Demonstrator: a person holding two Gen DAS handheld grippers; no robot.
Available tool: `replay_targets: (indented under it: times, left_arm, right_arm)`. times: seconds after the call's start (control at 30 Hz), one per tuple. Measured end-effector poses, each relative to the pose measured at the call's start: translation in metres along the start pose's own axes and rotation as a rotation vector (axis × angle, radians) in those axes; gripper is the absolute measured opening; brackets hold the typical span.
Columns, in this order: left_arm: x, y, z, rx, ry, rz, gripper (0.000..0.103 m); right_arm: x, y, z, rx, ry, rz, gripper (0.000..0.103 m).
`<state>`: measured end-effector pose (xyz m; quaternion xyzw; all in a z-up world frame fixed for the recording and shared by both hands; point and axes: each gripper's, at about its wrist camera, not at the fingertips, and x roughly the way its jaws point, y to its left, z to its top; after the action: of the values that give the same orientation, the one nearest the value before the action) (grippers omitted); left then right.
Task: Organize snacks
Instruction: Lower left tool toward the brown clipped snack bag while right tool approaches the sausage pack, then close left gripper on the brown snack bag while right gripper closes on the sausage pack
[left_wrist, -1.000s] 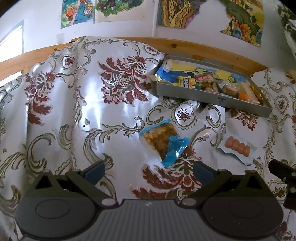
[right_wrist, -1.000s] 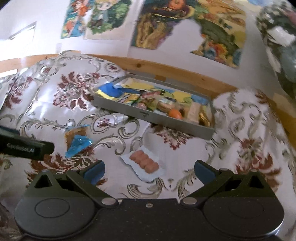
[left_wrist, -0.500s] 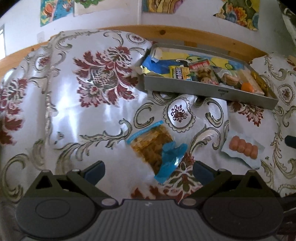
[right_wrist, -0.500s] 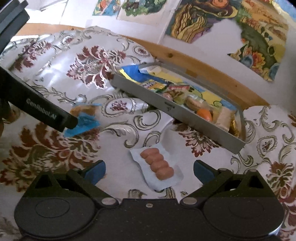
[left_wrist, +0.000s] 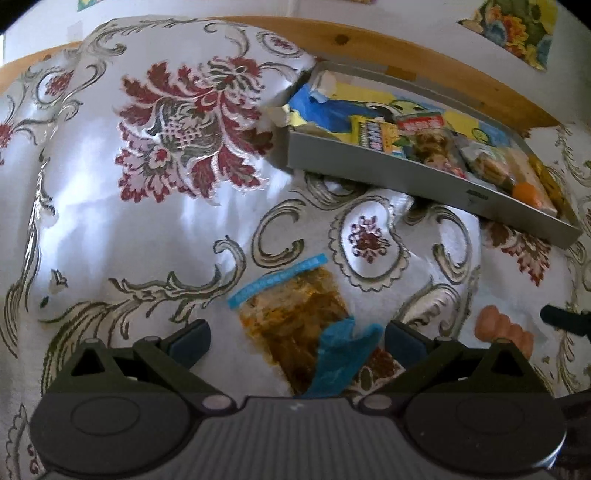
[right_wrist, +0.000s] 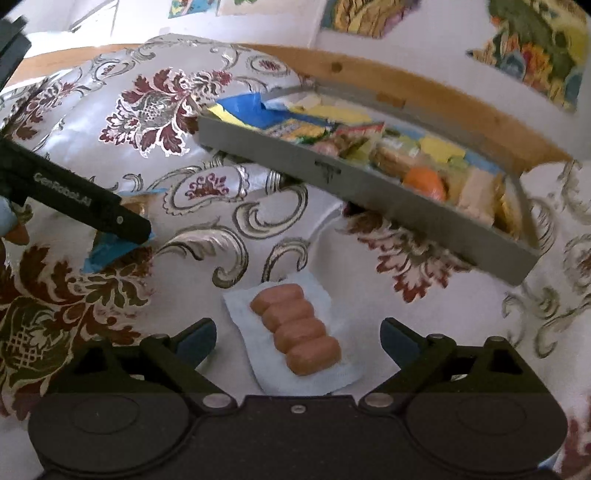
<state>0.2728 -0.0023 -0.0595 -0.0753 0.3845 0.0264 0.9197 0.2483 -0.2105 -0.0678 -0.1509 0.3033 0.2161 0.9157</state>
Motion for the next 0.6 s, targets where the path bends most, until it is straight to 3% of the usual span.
replay_targets:
  times: [0.17,0.23,0.47,0.6]
  left_arm:
    - [0.0052,-0.0001,-0.0022,0.003,0.004,0.002,0.103]
    - [0.0052,-0.0004,-0.0031,-0.001,-0.002,0.004,0.101]
    - [0.0020,0.0037,-0.0053,-0.029,-0.015,-0.011,0.081]
    - [-0.0034,0.0057,-0.0104,-0.026,-0.022,-0.036,0.078]
  right_arm:
    - [0.0110,-0.0069,-0.0012,0.053,0.028,0.039,0.091]
    - [0.0104,-0.0080,-0.0009,0.072,0.024,0.052,0.081]
    - [0.0086,-0.0033,0.0001,0.073,0.022,0.055,0.070]
    - [0.0074,-0.0014,0.0005,0.078,0.031,0.059,0.067]
